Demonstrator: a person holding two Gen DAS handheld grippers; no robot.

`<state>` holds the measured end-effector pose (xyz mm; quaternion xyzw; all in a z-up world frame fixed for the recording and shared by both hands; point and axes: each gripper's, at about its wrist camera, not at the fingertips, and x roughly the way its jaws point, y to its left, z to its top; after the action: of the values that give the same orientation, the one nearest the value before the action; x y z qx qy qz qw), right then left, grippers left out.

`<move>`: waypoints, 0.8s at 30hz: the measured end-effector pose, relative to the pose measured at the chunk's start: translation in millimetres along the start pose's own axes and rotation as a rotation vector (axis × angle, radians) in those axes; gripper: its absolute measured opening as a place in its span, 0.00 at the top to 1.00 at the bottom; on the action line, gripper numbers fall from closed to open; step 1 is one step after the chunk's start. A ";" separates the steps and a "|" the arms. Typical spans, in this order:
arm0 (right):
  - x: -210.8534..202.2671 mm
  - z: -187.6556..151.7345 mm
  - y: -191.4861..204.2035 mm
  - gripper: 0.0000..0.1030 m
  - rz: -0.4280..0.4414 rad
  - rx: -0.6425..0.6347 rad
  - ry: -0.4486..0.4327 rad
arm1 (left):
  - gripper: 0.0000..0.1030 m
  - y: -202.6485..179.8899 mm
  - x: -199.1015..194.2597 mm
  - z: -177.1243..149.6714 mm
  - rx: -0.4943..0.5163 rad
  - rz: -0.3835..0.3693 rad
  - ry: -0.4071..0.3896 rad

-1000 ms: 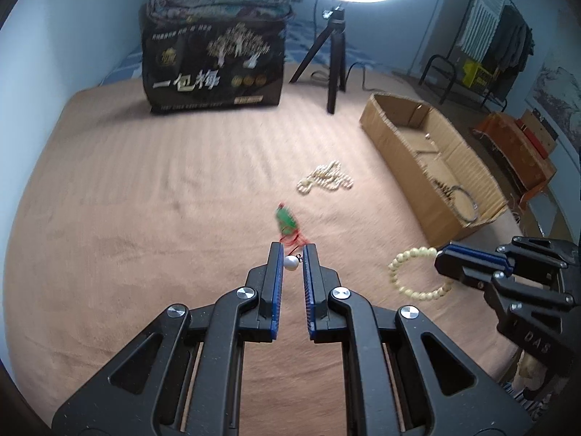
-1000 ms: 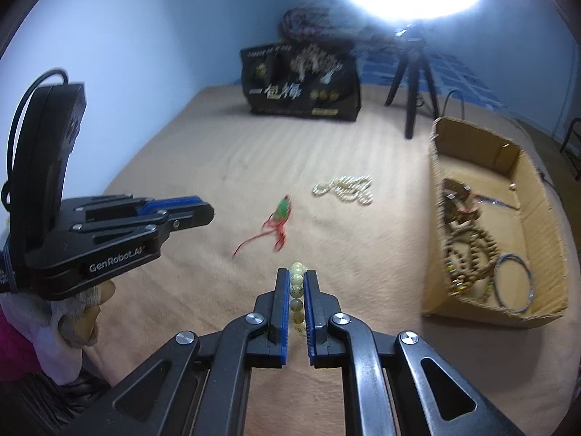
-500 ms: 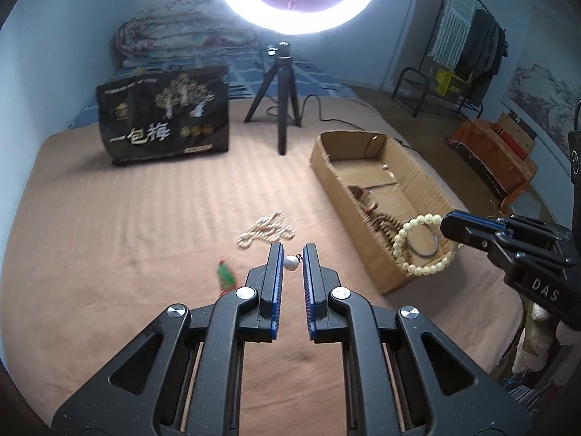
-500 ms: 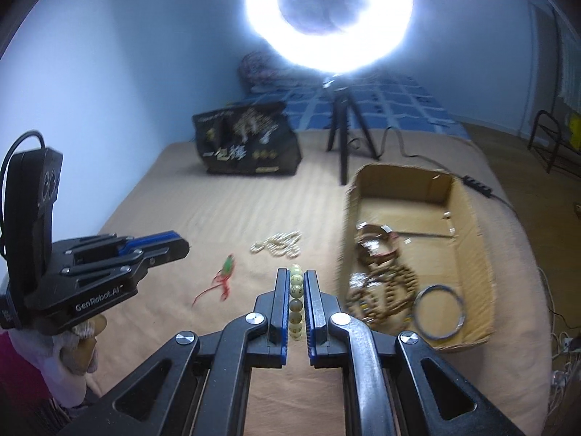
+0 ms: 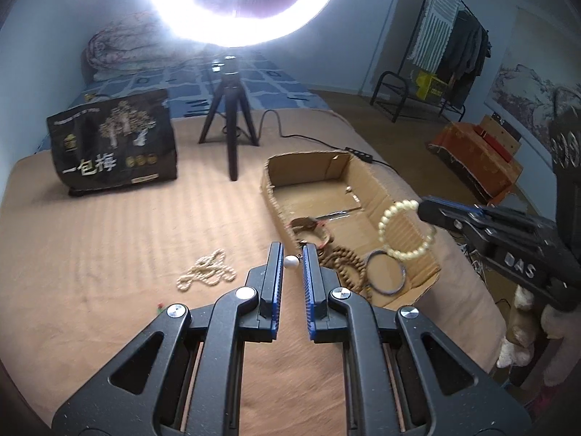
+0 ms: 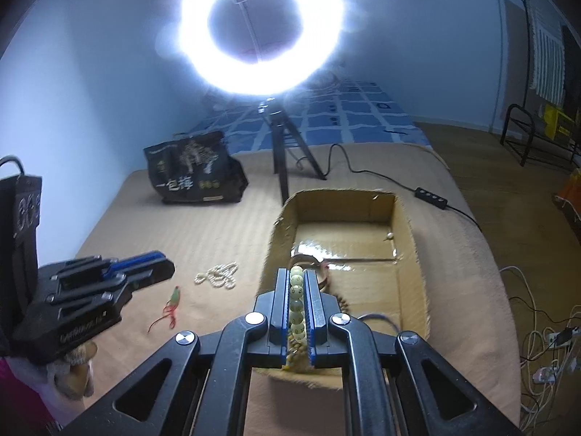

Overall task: Organize jewelry
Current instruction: 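Lift and carry the bracelet and earring over the cardboard box with both tools, then open the right tool to drop the bracelet while the left tool releases the earring into the box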

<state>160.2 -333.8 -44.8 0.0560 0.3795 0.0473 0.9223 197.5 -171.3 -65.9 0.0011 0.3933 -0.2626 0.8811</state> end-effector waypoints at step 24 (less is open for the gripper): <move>82.8 36.3 -71.7 0.95 -0.073 0.072 0.047 | 0.91 -60.7 65.5 -0.6 0.062 -0.076 0.085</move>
<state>247.5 -396.4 -86.7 0.0742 0.4045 0.0013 0.9115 205.1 -253.8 -99.4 0.0245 0.4217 -0.3074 0.8527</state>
